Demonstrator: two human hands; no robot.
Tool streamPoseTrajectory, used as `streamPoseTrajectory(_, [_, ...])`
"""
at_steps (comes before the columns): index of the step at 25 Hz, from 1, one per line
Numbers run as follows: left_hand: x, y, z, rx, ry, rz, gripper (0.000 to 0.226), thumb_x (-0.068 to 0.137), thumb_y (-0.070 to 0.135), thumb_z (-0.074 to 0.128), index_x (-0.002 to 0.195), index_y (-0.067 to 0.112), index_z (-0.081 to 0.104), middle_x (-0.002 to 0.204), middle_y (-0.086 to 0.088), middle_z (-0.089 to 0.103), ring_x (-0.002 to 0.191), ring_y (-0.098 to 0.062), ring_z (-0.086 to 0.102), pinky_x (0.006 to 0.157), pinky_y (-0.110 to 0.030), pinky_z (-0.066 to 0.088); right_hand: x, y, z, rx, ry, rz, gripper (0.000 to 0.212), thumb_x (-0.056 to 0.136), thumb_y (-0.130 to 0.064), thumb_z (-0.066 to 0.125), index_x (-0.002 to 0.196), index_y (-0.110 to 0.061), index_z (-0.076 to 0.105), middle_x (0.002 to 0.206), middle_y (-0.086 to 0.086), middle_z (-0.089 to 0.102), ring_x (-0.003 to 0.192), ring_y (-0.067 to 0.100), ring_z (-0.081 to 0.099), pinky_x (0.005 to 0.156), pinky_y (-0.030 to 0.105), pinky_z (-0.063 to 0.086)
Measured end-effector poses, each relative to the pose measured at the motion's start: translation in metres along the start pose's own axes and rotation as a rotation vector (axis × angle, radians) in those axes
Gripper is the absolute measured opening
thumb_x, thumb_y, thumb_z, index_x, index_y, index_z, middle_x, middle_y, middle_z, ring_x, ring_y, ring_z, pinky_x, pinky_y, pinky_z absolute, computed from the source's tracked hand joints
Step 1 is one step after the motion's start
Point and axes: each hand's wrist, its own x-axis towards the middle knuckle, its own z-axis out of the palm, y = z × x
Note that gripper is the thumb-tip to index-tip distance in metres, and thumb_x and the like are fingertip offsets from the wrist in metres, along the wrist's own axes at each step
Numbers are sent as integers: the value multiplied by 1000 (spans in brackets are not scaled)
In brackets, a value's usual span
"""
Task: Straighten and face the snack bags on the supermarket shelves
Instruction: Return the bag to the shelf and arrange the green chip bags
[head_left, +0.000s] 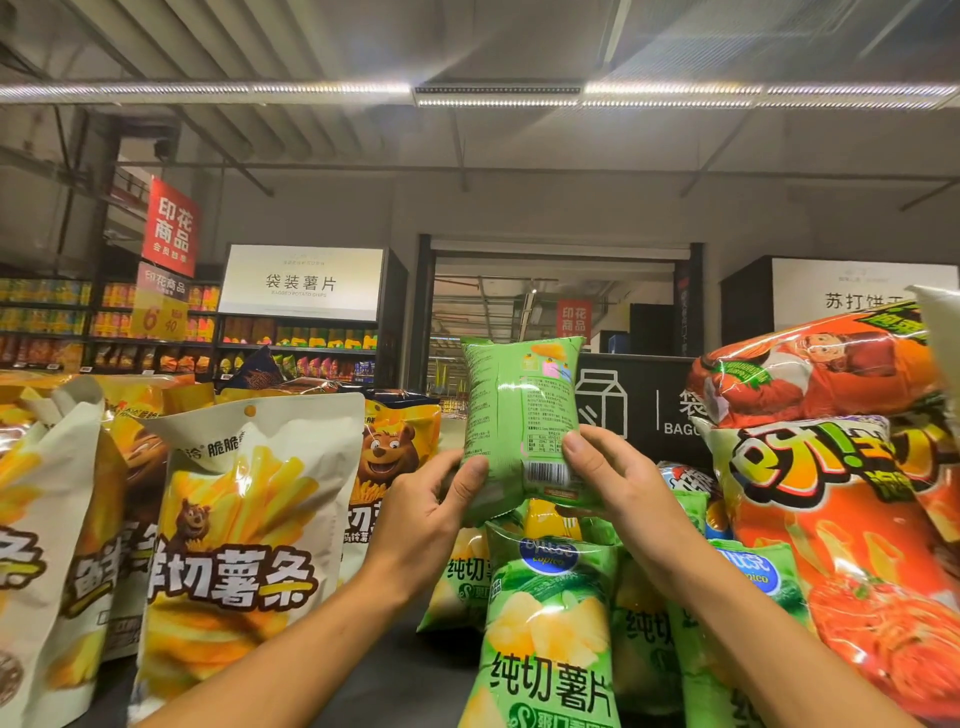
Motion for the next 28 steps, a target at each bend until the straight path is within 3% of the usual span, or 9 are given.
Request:
streamPoseTrajectory(2, [0,2,-1,33,45,26,51,84,69,46,90,26,73,86,7,74,81,-13,69,71,-41,55,-1,-2,2,62,-35,37,50,76,-55,60,114,-23,65,104,-13,76,94,2,72,72,24,59])
streamPoseTrajectory(6, [2,3,-5,46,86,53,66,81,75,46,79,14,73,76,-8,72,73,-28,69,61,-48,53,-1,-4,2,72,-112,128,61,76,-61,60,120,-19,68,116,-7,75,110,9,69,92,44,57])
streamPoseTrajectory(9, [3,1,-6,75,61,60,83,78,84,42,76,6,70,73,-14,69,69,-30,67,60,-53,50,-1,-6,2,52,-121,153,65,75,-64,59,120,-18,68,117,-7,74,110,9,69,94,45,57])
streamPoseTrajectory(13, [3,-2,-6,86,69,68,69,81,80,43,80,18,73,75,-2,71,69,-21,67,60,-50,51,-2,-5,2,62,-126,130,55,80,-58,58,120,-22,68,115,-11,74,107,3,69,90,40,60])
streamPoseTrajectory(17, [1,-5,-5,40,-18,25,50,85,69,47,109,31,68,104,12,74,97,-9,69,84,-49,55,-3,-4,2,102,-130,54,57,79,-47,64,133,-29,57,119,-7,73,109,10,70,83,28,59])
streamPoseTrajectory(20, [0,-6,-1,148,-51,-24,49,82,68,41,128,52,45,133,25,53,127,-1,48,111,-42,39,-3,-3,2,75,7,-30,69,78,-31,72,142,-29,46,126,-4,68,112,3,66,80,17,54])
streamPoseTrajectory(25, [-3,3,-2,236,-45,151,54,87,56,44,138,54,29,144,30,35,138,3,31,115,-27,29,1,-2,1,-32,115,-57,74,86,-22,75,149,-24,36,126,-14,54,103,-24,54,75,1,46])
streamPoseTrajectory(26, [-4,4,0,268,-69,212,56,88,53,44,141,50,27,148,30,30,141,3,27,116,-24,25,1,-1,1,-38,109,-61,73,85,-23,75,147,-23,38,124,-15,56,100,-26,55,76,2,47])
streamPoseTrajectory(28, [-7,3,4,303,-139,279,63,90,51,45,148,43,22,156,25,19,147,-2,16,119,-22,18,0,0,1,-23,62,-59,68,79,-28,78,140,-19,48,124,-10,66,104,-9,65,83,14,54])
